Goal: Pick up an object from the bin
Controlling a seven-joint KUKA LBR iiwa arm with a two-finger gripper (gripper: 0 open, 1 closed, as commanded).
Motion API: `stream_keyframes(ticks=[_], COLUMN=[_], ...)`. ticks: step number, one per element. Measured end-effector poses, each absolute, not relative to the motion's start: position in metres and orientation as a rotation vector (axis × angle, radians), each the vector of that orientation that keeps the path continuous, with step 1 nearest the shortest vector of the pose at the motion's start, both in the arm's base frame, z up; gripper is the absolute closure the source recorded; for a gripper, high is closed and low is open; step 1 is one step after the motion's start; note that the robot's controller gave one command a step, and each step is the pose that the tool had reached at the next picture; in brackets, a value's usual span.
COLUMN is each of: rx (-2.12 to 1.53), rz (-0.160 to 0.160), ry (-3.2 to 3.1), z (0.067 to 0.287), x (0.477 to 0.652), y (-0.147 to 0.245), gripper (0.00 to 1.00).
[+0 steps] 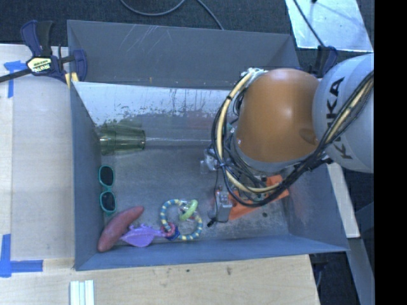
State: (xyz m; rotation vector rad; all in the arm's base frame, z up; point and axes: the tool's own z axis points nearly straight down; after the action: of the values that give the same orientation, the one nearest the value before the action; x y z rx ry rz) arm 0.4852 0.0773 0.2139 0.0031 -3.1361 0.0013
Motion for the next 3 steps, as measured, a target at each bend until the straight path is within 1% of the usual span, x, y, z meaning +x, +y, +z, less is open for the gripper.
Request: stream_keyframes(ticks=[1,2,3], rx=[0.000,0.142,0.117], rz=[-0.001,-0.001,-0.002], ry=[-3.145,-3.143,-3.145], z=[0.218,0.162,0.142], x=[0.487,0.504,0.520], y=[0.077,0.083,0.089], gripper=[0.00,0.00,0.00])
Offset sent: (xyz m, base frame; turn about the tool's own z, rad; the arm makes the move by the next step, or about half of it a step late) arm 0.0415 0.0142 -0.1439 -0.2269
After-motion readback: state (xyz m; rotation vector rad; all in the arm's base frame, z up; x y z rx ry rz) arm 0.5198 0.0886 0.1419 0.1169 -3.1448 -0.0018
